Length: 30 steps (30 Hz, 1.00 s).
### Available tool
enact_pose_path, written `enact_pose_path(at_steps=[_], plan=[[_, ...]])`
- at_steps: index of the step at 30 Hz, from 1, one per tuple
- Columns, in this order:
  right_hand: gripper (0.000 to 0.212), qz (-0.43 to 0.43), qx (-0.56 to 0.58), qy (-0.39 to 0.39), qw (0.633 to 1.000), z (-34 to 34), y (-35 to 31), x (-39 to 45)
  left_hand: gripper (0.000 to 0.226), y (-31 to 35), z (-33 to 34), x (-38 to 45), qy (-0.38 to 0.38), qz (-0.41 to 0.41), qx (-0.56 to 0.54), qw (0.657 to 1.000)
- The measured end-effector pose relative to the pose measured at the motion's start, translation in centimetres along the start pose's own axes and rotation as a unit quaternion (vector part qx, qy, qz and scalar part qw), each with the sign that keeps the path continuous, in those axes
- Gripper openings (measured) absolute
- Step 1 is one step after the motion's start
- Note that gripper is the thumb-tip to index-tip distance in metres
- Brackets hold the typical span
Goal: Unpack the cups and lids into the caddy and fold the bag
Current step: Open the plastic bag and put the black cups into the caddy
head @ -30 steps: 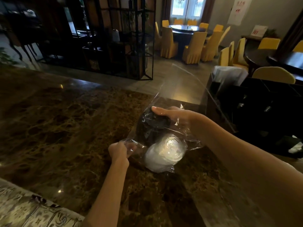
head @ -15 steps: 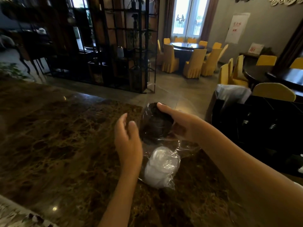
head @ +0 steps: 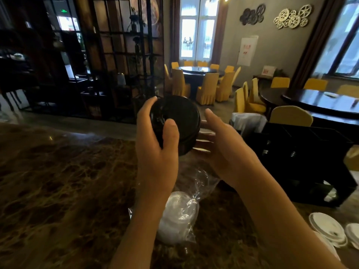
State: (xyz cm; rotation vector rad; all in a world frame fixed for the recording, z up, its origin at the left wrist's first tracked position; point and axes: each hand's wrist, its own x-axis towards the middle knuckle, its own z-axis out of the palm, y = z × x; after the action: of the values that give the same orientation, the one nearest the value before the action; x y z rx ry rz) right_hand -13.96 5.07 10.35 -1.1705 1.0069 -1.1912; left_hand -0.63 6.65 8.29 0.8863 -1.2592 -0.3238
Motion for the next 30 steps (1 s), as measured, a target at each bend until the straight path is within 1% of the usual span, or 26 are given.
enact_pose_path(at_steps=[2,4,8,11,13,15,17,20,22,26,30], plan=[[0.035,-0.025,0.064,0.037,0.997,-1.1,-0.3,-0.8,0.047,1.1,0.9,0.5,-0.021,0.024,-0.035,0.999],[0.024,-0.041,0.114,0.056,0.991,-2.5,-0.3,-1.7,0.046,1.9,2.4,0.9,-0.043,0.036,-0.073,0.996],[0.019,-0.070,0.193,0.080,0.975,-6.1,0.1,-3.2,0.043,3.2,6.5,1.0,-0.081,0.029,-0.120,0.989],[0.027,-0.059,0.268,0.143,0.951,-9.0,0.8,-4.2,0.047,3.7,10.2,0.3,-0.101,-0.001,-0.150,0.984],[0.029,-0.030,0.319,0.165,0.933,-11.0,1.8,-4.5,0.050,3.3,12.7,-0.4,-0.109,-0.028,-0.156,0.981],[0.032,-0.003,0.360,0.182,0.915,-12.9,3.0,-4.5,0.046,2.5,15.0,-1.1,-0.135,-0.063,-0.160,0.976],[0.039,0.012,0.385,0.192,0.903,-14.6,4.4,-4.2,0.041,1.2,17.2,-1.8,-0.162,-0.095,-0.174,0.967],[0.057,0.032,0.396,0.185,0.899,-16.8,6.3,-3.5,0.037,-1.2,20.1,-2.6,-0.175,-0.137,-0.163,0.961],[0.062,0.047,0.403,0.184,0.895,-18.2,7.7,-2.9,0.037,-2.9,21.9,-3.0,-0.180,-0.178,-0.165,0.953],[0.061,0.082,0.399,0.210,0.889,-18.5,10.4,-1.4,0.040,-6.5,23.7,-3.3,-0.186,-0.234,-0.153,0.942],[0.059,0.118,0.407,0.233,0.876,-18.2,12.3,0.5,0.039,-9.5,24.6,-3.3,-0.187,-0.260,-0.129,0.939]])
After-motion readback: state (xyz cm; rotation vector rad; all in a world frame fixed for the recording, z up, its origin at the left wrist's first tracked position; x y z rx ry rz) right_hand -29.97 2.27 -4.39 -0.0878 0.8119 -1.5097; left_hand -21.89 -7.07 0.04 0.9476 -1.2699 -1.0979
